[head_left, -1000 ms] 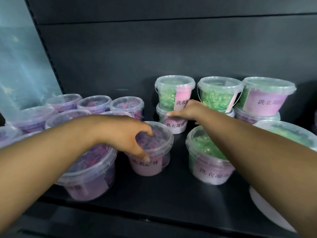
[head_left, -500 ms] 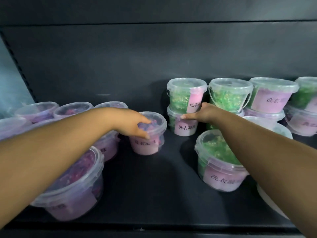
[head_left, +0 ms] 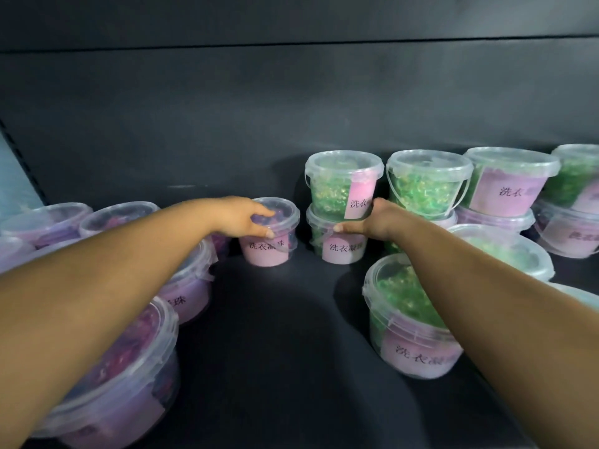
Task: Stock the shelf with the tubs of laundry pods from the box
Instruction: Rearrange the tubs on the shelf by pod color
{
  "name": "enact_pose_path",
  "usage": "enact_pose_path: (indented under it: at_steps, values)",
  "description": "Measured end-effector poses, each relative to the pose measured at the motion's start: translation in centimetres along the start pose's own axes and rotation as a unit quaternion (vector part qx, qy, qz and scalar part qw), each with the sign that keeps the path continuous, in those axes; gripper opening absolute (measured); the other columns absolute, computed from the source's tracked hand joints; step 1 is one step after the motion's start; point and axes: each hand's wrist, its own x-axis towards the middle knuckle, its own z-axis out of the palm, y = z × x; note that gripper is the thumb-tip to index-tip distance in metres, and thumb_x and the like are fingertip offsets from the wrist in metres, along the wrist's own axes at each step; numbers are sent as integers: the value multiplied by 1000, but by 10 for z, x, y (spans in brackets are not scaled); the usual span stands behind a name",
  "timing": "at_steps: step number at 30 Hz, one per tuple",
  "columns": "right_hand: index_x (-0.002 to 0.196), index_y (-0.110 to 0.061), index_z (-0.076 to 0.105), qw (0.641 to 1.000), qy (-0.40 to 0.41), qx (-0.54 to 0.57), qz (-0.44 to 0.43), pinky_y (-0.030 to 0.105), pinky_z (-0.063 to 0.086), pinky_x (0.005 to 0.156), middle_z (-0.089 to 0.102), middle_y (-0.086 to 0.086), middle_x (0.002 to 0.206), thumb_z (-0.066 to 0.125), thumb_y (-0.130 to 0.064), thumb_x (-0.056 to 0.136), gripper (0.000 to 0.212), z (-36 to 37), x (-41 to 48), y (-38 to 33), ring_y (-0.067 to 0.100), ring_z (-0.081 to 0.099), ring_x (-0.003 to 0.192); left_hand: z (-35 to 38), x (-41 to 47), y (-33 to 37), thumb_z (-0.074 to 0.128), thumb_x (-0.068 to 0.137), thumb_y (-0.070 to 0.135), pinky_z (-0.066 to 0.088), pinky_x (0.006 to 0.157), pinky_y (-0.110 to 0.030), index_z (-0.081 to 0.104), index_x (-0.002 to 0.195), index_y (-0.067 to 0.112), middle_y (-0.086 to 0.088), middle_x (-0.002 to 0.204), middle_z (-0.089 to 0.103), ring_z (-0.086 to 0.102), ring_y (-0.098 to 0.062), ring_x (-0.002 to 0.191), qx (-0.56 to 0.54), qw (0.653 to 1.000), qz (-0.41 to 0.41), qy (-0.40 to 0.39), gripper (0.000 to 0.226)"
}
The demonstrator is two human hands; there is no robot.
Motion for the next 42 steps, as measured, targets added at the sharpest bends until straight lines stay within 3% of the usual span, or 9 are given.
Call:
enact_pose_path:
  at_steps: [7, 17, 22, 26, 30, 34, 36, 39, 42]
  values:
    - [121, -11, 52, 1000, -4, 8, -8, 32, 41, 90, 59, 7, 123, 77, -45, 67, 69, 0, -5, -1, 25, 55, 111, 8, -3, -5, 51, 89, 45, 24, 107, -25, 29, 144, 28, -2, 153, 28, 29, -22, 139, -10, 1000, -8, 14, 61]
    - [130, -9, 42, 1000, 4, 16, -5, 34, 40, 93, 53, 8, 130, 75, -51, 67, 83, 1, -7, 1, 26, 51, 117, 12, 1, -15, 54, 86, 47, 23, 113, -30, 32, 142, 29, 0, 153, 28, 29, -20, 139, -40, 999, -13, 27, 63]
    - [128, -15, 48, 1000, 0, -7, -13, 36, 41, 100, 55, 6, 129, 74, -56, 65, 80, 3, -5, 2, 26, 52, 117, 18, 2, -14, 51, 89, 45, 21, 114, -30, 33, 143, 24, -1, 153, 27, 27, -19, 140, -80, 995, -9, 52, 60]
    - [127, -22, 54, 998, 0, -58, -8, 37, 41, 102, 52, 9, 131, 71, -66, 59, 83, 3, -3, -1, 26, 53, 114, 2, -8, -7, 47, 94, 37, 27, 106, -25, 46, 135, 19, -1, 144, 43, 39, -18, 133, -148, 981, 10, 124, 45]
    - [124, -11, 56, 996, -61, -68, -17, 30, 40, 98, 58, 3, 122, 68, -36, 81, 51, -16, -5, -10, 24, 53, 114, -29, -35, 22, 49, 94, 29, 34, 93, -20, 63, 117, 20, 6, 127, 59, 51, -12, 117, -90, 979, 88, 160, 29]
    - [103, -7, 61, 987, 15, -163, -1, 27, 38, 70, 55, 4, 80, 58, -40, 87, 36, -66, -35, -17, 23, 49, 84, -42, -67, 80, 49, 92, 36, 38, 92, -19, 65, 111, 29, 13, 120, 62, 54, -6, 106, -37, 972, 198, 124, 26]
    - [100, -3, 62, 978, 57, -198, 14, 27, 40, 75, 59, 9, 95, 53, -40, 90, 40, -92, -57, -4, 25, 50, 89, -34, -76, 110, 49, 91, 41, 40, 96, -23, 63, 112, 32, 13, 119, 63, 55, -7, 107, -12, 960, 268, 80, 28]
    - [114, -5, 62, 970, 76, -218, 76, 30, 40, 94, 58, 11, 123, 51, -38, 92, 41, -116, -103, 30, 25, 53, 105, -11, -79, 151, 43, 91, 49, 35, 104, -23, 50, 130, 32, 9, 137, 51, 48, -11, 122, 66, 936, 346, -3, 43]
    - [111, -13, 60, 961, 33, -244, 125, 30, 39, 94, 55, 2, 119, 48, -42, 92, 37, -117, -154, 59, 22, 51, 109, 1, -73, 173, 39, 92, 51, 36, 100, -24, 49, 130, 28, 4, 136, 51, 49, -16, 119, 126, 934, 332, -38, 46]
